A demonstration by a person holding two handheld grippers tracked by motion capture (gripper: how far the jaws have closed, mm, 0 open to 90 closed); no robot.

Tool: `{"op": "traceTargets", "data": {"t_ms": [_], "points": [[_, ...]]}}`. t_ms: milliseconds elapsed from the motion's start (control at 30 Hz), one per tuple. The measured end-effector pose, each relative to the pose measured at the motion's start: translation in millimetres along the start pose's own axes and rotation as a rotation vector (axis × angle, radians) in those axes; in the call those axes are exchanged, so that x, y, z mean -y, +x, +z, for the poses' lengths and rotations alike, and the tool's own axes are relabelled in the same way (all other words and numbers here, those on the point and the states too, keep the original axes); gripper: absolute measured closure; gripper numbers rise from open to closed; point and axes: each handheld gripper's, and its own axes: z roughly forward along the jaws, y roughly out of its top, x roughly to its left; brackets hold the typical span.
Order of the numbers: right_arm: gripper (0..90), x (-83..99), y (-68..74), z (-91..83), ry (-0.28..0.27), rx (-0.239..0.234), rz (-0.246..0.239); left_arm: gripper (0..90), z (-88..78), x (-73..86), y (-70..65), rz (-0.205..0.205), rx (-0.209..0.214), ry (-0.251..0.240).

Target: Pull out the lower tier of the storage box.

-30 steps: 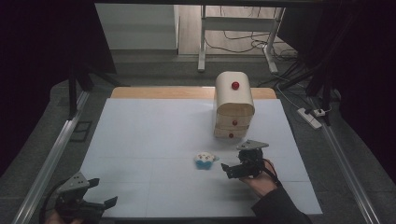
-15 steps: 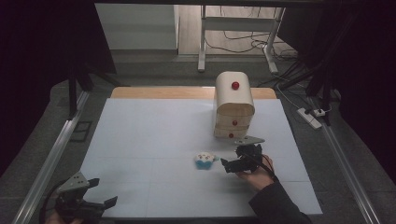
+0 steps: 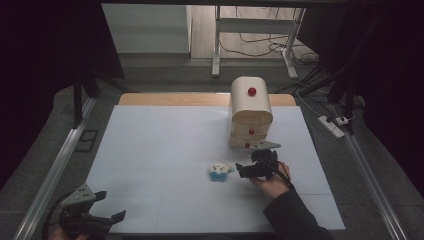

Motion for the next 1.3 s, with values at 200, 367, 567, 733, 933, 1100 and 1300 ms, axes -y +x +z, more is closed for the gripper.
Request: {"op": "traceTargets", "data": {"t_ms": [200,367,567,733,933,1100,1300], "points": [[13.0,-5.0,-3.7,4.1,-0.02,0.024,0.003,2.7,0.1,0.0,0.0,0.003,0.004,0.002],[18.0,-8.0,-5.6,7.8,-0.021,0.04,-0.006,2.8,0.0,0.0,0.0,0.003,0.005,0.001],[26.2,-11.3,-7.3,9.6,-0.026,0.056,-0.013,2.8,0.1,0.0,0.1,0.005,0.008,0.002],[33.4,-13.5,-9.3,11.7,-0.027,0.072,-0.015,2.9,0.2,-0.1,0.1,0.006,0.01,0.004],[46.4,-15.5,-11.6,13.7,-0.031,0.078,-0.003,3.0,0.4,-0.1,0.0,0.008,0.012,0.006],[57.0,-18.0,-13.7,14.1,-0.041,0.08,0.008,3.1,0.5,-0.2,-0.2,0.01,0.012,0.007],[66.4,-19.5,-14.6,17.1,-0.027,0.085,0.012,3.1,0.6,-0.3,-0.2,0.012,0.014,0.01]]}}
